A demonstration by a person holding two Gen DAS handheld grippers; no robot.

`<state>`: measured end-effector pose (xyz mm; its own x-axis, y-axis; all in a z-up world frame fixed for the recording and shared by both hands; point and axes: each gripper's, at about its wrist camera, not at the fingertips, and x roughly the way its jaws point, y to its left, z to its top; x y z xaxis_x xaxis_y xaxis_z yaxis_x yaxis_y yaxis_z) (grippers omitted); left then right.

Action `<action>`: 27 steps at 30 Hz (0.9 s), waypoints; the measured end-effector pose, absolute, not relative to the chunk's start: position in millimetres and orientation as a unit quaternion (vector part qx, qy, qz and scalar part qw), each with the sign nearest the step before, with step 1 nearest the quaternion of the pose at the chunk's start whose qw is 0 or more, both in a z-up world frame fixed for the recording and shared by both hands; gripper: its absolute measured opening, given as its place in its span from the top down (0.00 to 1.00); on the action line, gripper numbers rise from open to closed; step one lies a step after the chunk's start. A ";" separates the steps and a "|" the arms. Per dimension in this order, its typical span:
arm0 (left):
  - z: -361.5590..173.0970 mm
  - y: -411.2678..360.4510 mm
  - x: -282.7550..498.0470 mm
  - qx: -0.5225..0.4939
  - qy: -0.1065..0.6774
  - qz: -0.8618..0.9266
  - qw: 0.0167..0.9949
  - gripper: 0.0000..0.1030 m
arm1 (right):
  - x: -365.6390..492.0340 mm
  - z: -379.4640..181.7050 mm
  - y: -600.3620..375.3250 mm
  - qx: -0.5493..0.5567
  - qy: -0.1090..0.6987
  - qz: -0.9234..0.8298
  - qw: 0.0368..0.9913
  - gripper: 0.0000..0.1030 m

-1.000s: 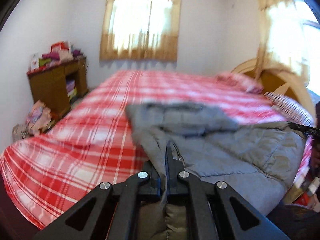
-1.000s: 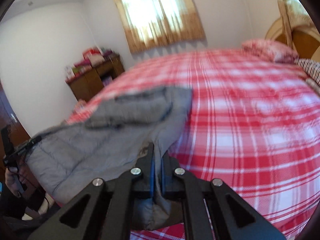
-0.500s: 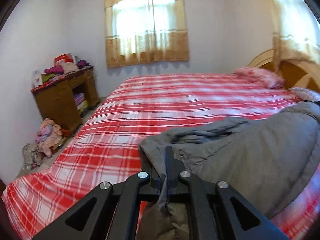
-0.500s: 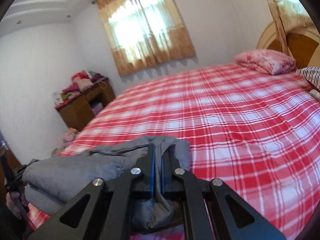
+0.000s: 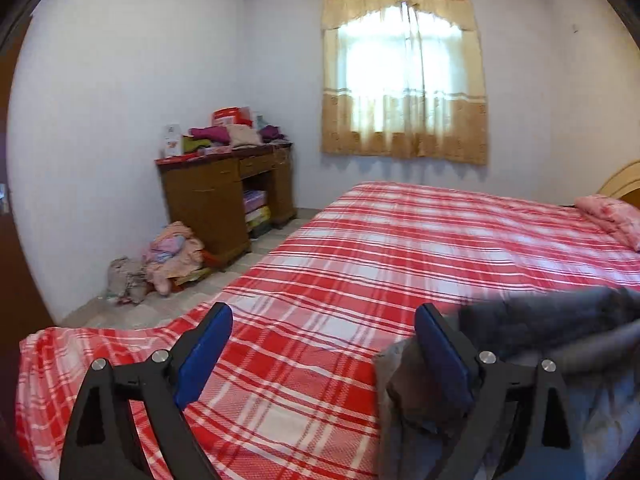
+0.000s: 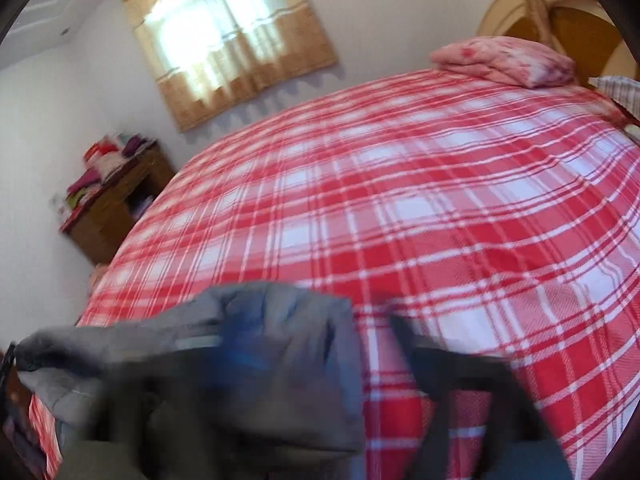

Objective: Fold large clothes

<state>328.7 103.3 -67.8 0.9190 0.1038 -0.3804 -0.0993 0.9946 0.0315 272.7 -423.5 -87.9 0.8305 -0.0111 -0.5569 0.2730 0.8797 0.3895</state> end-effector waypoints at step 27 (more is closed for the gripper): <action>-190.3 -26.2 409.8 0.102 0.329 0.074 0.936 0.09 | 377.9 -165.0 -268.9 0.067 0.372 0.013 0.926 0.43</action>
